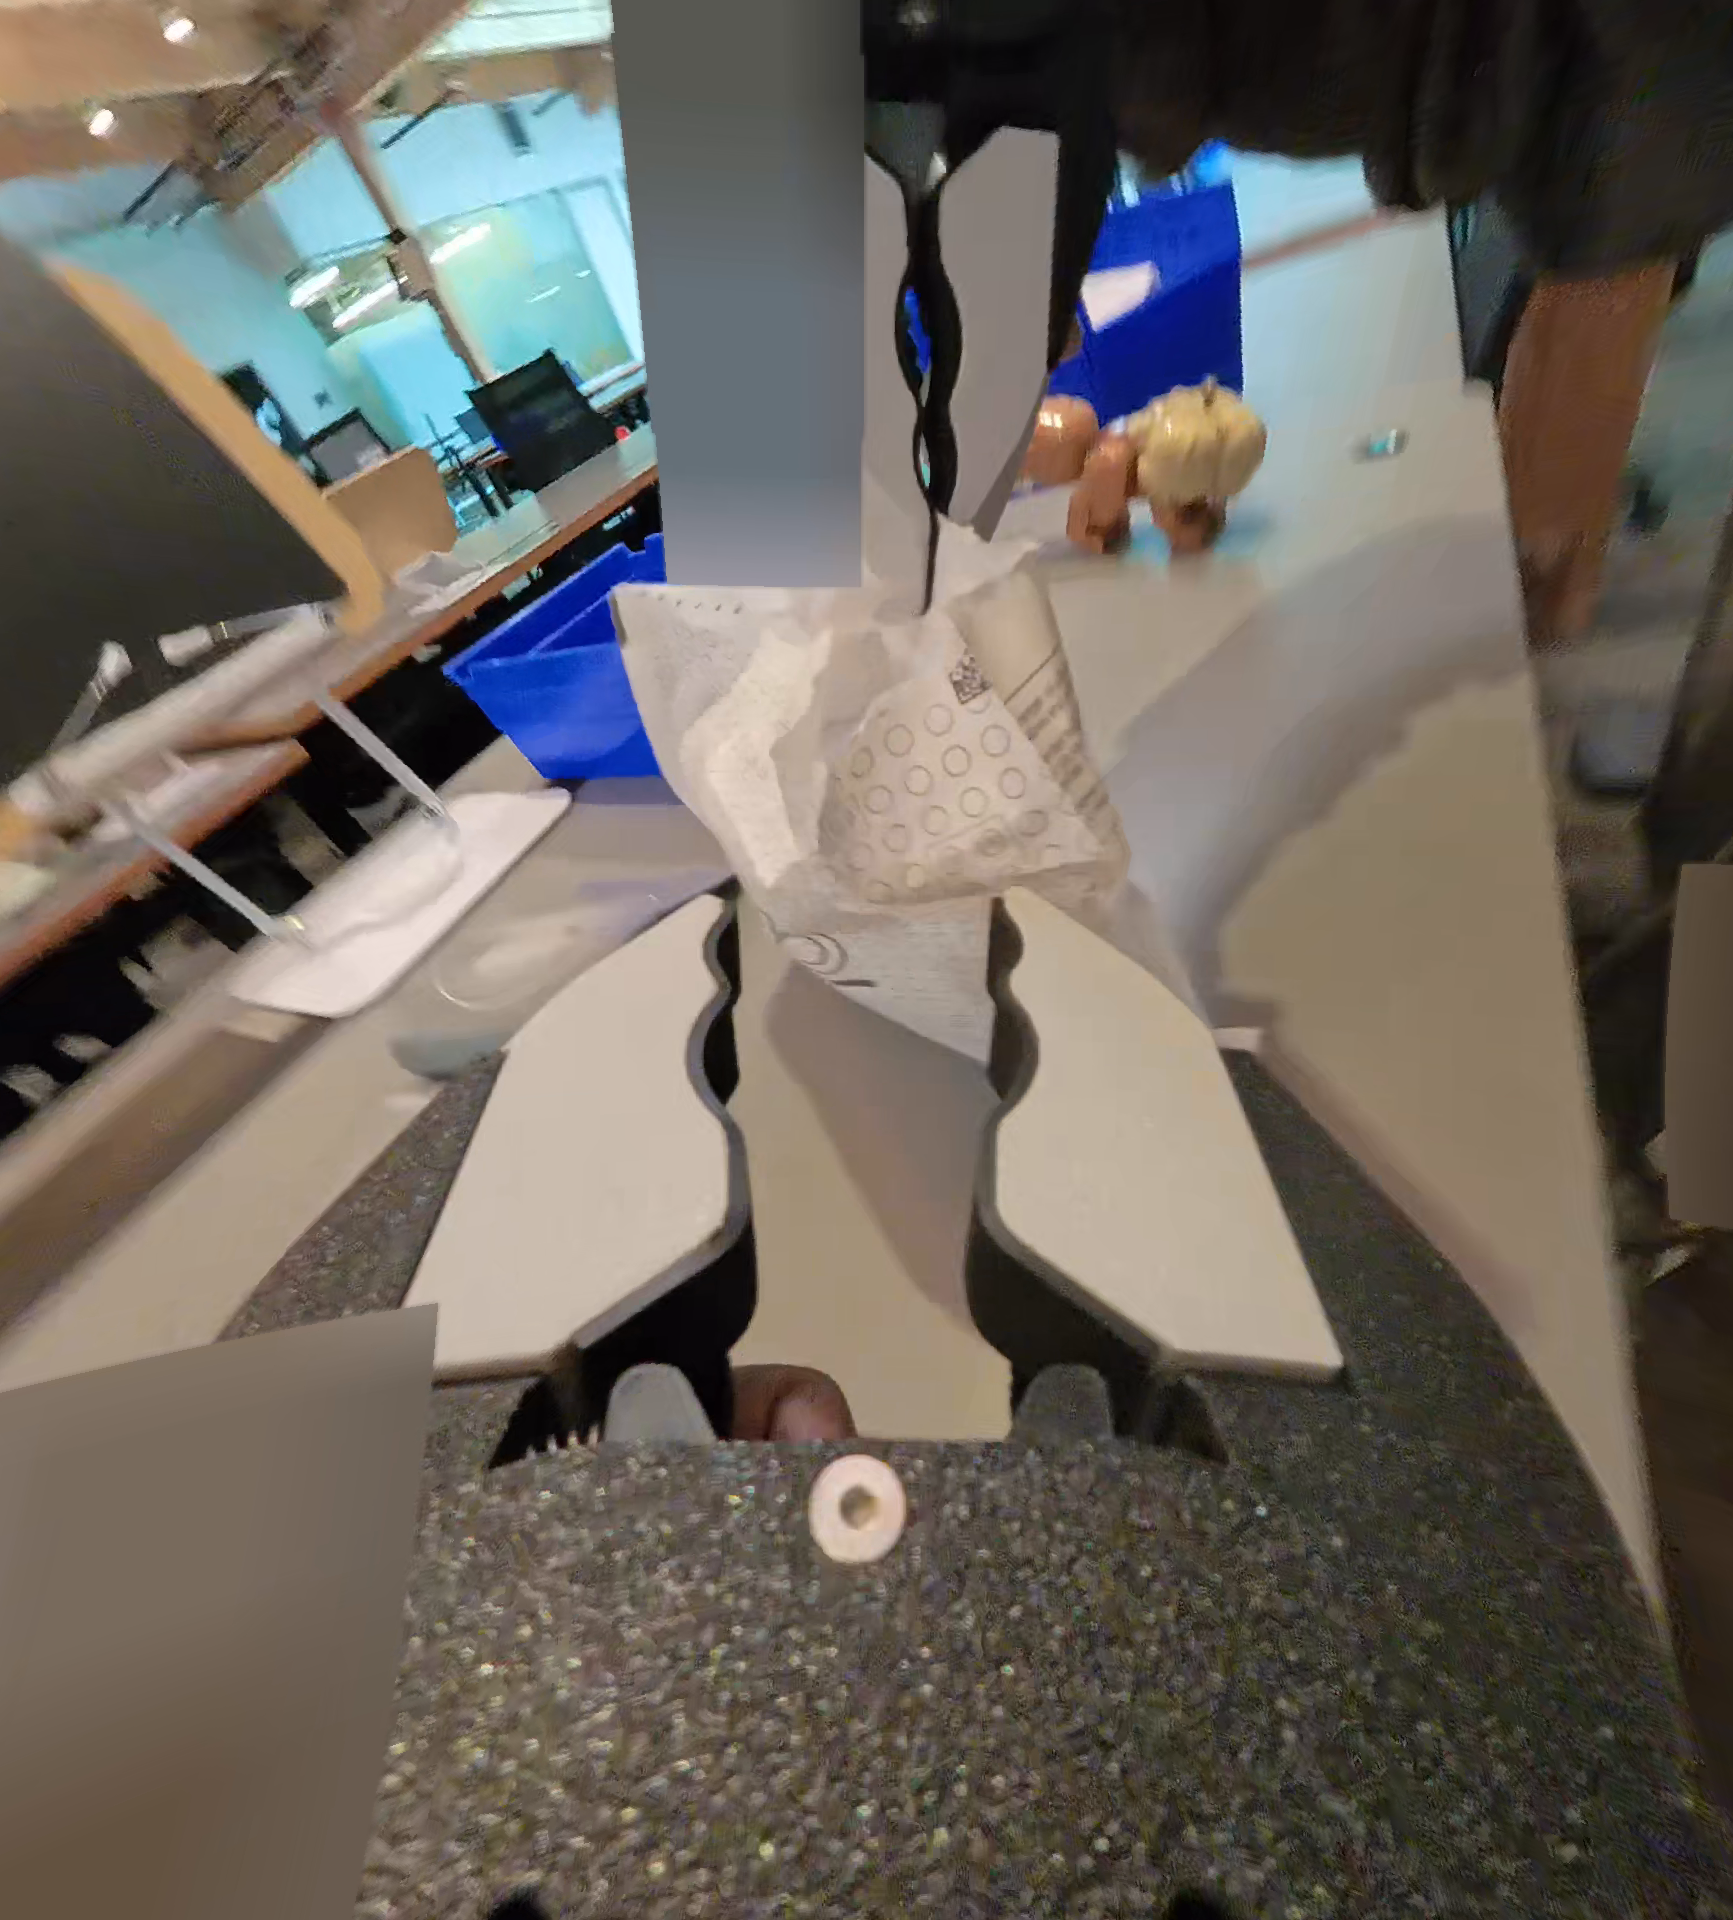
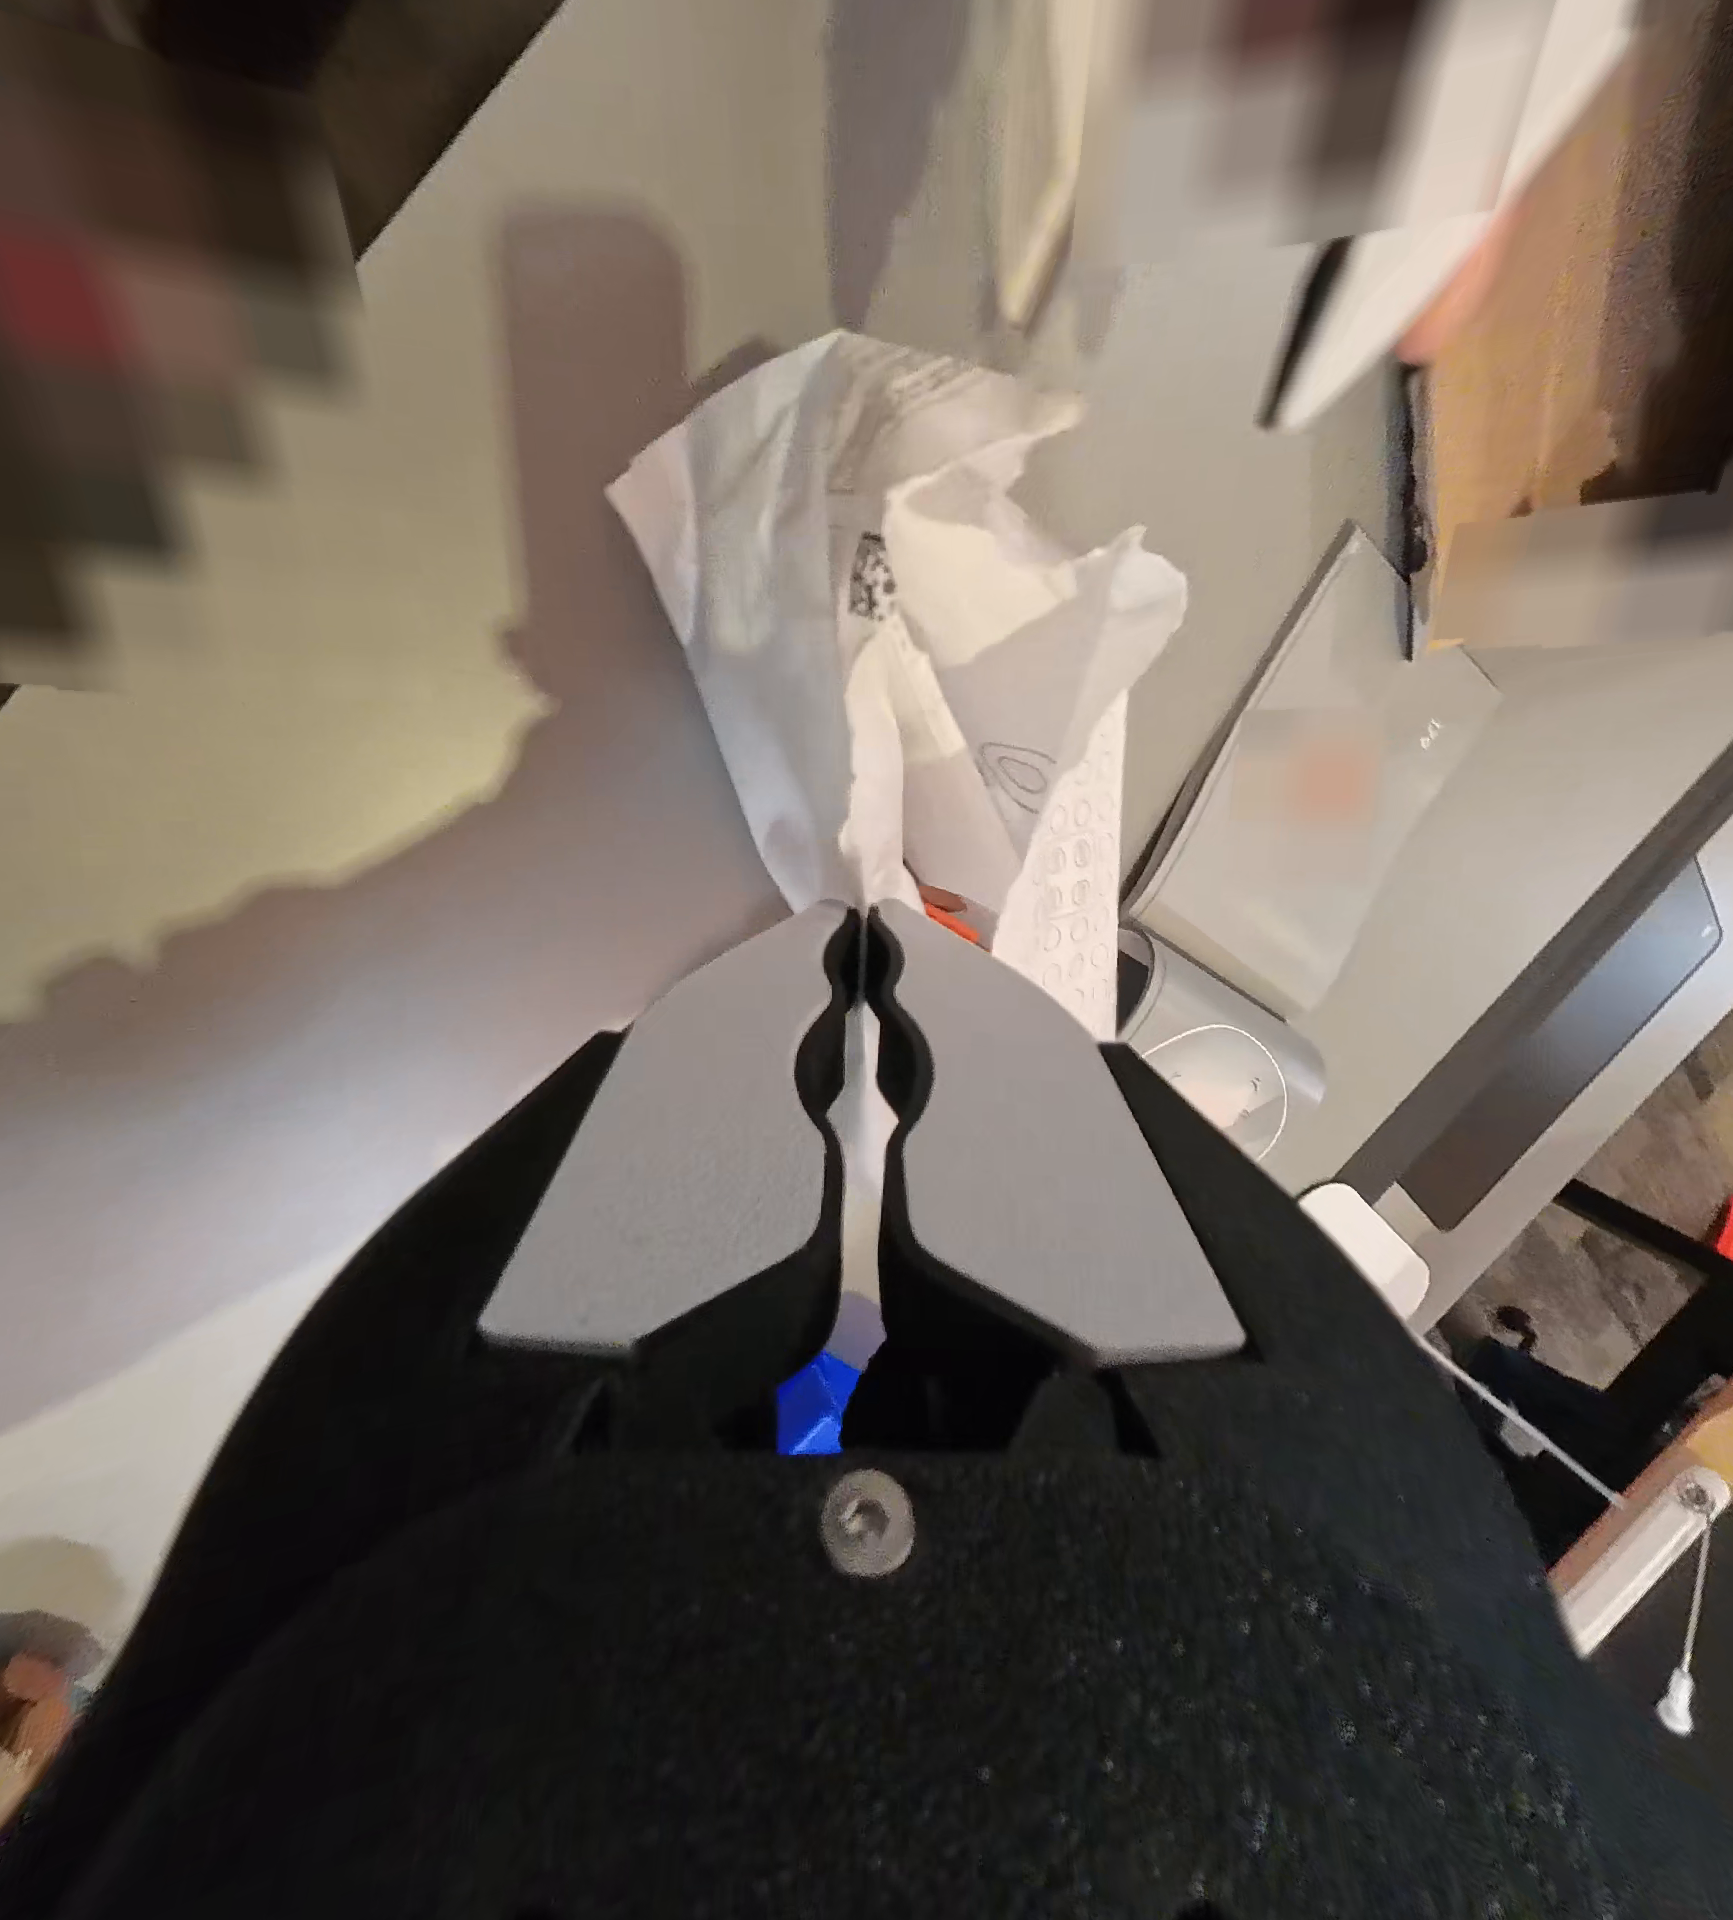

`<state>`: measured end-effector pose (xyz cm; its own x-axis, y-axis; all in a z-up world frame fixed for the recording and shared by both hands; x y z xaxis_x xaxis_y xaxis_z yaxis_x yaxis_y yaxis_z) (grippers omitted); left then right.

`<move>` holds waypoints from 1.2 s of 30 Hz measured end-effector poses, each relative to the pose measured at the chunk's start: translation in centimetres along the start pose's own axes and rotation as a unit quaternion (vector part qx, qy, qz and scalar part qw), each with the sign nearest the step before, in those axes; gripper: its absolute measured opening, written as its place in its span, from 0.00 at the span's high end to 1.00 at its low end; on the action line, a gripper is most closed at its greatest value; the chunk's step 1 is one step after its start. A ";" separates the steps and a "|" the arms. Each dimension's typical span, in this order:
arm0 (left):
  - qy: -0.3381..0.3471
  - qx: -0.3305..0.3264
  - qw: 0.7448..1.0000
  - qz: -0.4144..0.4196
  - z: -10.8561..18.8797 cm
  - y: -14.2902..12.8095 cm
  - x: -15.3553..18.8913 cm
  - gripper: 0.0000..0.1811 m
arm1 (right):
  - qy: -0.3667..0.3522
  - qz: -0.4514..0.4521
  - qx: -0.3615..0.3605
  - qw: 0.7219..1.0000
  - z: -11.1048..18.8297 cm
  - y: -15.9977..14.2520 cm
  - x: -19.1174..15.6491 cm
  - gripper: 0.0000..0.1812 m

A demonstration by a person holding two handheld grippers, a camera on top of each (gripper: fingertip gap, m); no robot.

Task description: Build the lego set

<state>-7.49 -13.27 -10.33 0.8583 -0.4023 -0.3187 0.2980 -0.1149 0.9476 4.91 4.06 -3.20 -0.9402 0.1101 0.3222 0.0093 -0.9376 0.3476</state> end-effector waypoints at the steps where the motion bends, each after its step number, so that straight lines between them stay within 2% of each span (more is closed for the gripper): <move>1: 0.009 0.009 0.999 0.044 0.3 -0.6 0.7 0.73 | -0.008 -0.007 0.000 1.000 -0.1 0.1 0.2 1.00; 4: 0.037 -0.012 0.989 0.140 -0.2 -2.4 2.8 0.68 | -0.035 -0.030 -0.005 0.999 -0.3 0.3 0.8 1.00; 6: 0.049 -0.034 0.985 0.159 -1.1 -3.1 4.1 0.66 | -0.053 -0.033 -0.010 0.998 -0.5 0.6 0.9 1.00; 9: 0.066 -0.055 0.983 0.162 -2.8 -3.2 5.2 0.68 | -0.068 -0.025 -0.008 0.997 -0.8 0.9 0.6 1.00; 10: 0.084 -0.071 0.983 0.148 -3.2 -3.3 5.3 0.71 | -0.072 -0.022 -0.008 0.997 -0.8 0.9 0.5 1.00; 13: 0.089 -0.088 0.989 0.081 -4.1 -3.5 5.9 0.90 | -0.087 -0.002 -0.009 0.996 -0.7 1.0 0.0 1.00; 14: 0.076 -0.091 0.991 0.064 -4.1 -3.4 6.0 0.91 | -0.092 0.011 -0.008 0.996 -0.6 0.9 -0.2 1.00; 17: 0.062 -0.097 0.993 0.003 -2.8 -2.4 4.9 0.89 | -0.102 0.048 0.000 0.994 -0.3 0.6 -1.0 1.00; 19: 0.048 -0.081 0.994 -0.049 -1.5 -0.8 3.4 0.87 | -0.104 0.078 0.010 0.991 -0.1 0.4 -1.6 1.00; 22: -0.011 -0.056 0.991 -0.122 -1.0 2.2 1.4 0.84 | -0.106 0.107 0.034 0.988 0.0 0.4 -2.2 1.00; 24: -0.079 -0.048 0.979 -0.183 -1.7 4.3 0.7 0.82 | -0.104 0.124 0.052 0.986 0.1 0.6 -2.6 1.00; 27: -0.162 -0.069 0.946 -0.273 -3.7 6.5 -0.5 0.81 | -0.099 0.144 0.073 0.982 0.2 0.8 -3.1 1.00; 29: -0.189 -0.106 0.943 -0.252 -5.7 7.8 -1.4 0.81 | -0.105 0.149 0.075 0.980 0.2 0.9 -3.2 1.00; 31: -0.215 -0.149 0.951 -0.163 -7.8 8.7 -1.7 0.80 | -0.115 0.142 0.065 0.981 0.2 0.9 -3.2 1.00; 36: -0.187 -0.233 0.954 -0.030 -10.6 8.0 -0.5 0.72 | -0.148 0.138 0.046 0.978 0.4 0.8 -3.7 1.00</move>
<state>-1.12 -4.35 -2.80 0.6512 -0.7130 -0.2599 0.5704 0.2339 0.7874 8.52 3.02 -3.75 -0.7585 -0.0402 0.6504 0.2921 -0.9132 0.2843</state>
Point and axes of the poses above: each gripper's, where its closed fingertips meet, z back along the fingers, y out of its top, x = y × z across the jaws, the point moved 9 cm from there along z, back along the fingers, and after that the axes turned 8 degrees about x, right-handed, at the moved point
